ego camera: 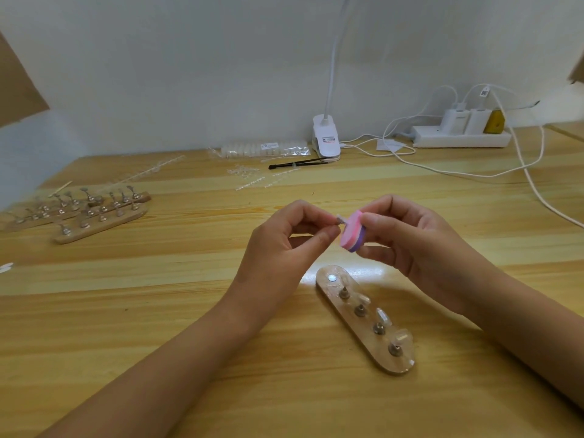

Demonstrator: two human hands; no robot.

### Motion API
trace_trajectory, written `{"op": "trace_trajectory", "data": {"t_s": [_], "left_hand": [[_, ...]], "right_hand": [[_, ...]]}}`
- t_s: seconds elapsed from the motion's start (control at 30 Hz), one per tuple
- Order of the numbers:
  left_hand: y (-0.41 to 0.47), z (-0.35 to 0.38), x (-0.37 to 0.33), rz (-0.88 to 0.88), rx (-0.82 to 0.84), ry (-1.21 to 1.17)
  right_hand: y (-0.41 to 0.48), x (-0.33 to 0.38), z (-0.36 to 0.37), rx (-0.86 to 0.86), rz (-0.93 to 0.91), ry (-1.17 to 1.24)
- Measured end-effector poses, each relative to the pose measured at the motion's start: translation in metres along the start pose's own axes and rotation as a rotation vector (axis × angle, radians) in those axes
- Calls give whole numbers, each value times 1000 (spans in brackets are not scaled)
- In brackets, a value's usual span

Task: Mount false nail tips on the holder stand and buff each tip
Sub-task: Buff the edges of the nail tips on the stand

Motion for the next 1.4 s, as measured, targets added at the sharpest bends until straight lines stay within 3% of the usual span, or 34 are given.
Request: {"op": "trace_trajectory", "data": {"t_s": [0.77, 0.87, 1.0, 1.4], "left_hand": [[1, 0, 1, 10, 0, -11], [1, 0, 1, 14, 5, -4], [1, 0, 1, 12, -5, -2], [1, 1, 0, 31, -9, -16]], "right_hand": [[-1, 2, -2, -5, 29, -4], [-1, 1, 0, 67, 67, -7], [0, 1, -1, -1, 47, -4], [1, 1, -2, 22, 22, 30]]}}
Point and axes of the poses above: each hand's wrist, its own y-axis towards the middle knuckle, its own z-axis out of the palm, x = y × z, the point moved 1 cm from there along y, towards the middle knuckle, and after that the axes turned 6 degrees about y, right-handed, at the moved point
